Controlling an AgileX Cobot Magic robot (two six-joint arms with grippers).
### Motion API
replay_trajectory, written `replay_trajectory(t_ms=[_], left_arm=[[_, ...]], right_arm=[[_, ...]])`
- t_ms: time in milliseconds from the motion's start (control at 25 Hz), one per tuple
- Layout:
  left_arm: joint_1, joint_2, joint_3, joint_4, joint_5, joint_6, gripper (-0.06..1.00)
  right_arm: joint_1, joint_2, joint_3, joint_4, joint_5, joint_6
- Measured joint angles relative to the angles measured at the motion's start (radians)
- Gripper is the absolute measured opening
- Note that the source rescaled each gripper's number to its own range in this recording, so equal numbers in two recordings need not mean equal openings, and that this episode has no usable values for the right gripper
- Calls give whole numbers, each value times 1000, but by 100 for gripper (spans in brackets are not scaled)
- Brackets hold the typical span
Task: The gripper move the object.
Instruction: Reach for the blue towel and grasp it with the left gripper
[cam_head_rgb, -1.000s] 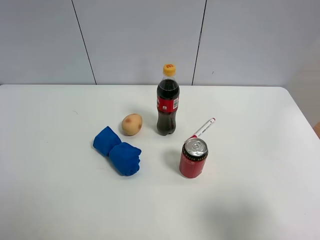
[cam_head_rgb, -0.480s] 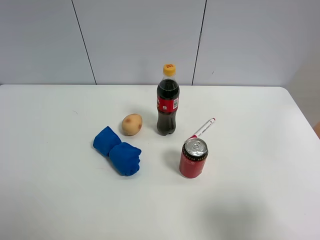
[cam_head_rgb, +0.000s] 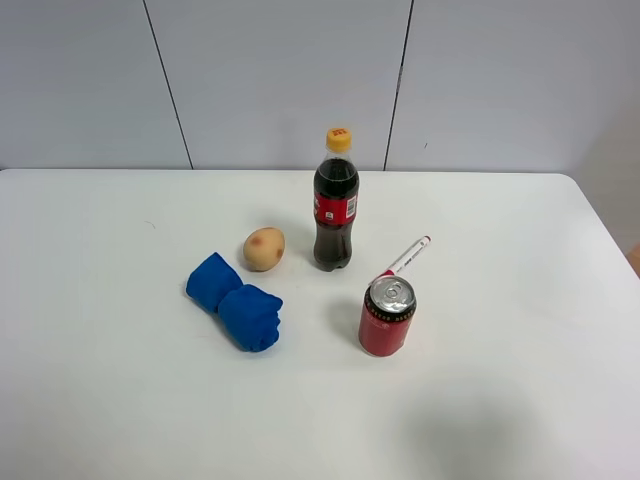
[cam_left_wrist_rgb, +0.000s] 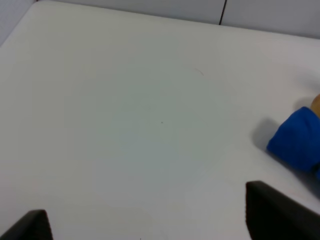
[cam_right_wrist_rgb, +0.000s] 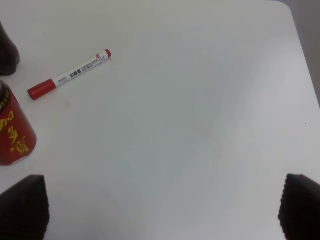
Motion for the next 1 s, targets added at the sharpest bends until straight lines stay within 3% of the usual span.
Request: replay_trajectory(t_ms=[280,520,720,1000], left_arm=[[0,51,-38,-55,-9,-26,81],[0,320,-215,-142,17,-28,81],[0,690,-436,-217,68,4,81],[0,1019,-491,-322,83,30,81]], right_arm=[[0,0,0,0,0,0],[0,0,0,0,0,0],[0,0,0,0,0,0],[0,0,0,0,0,0]])
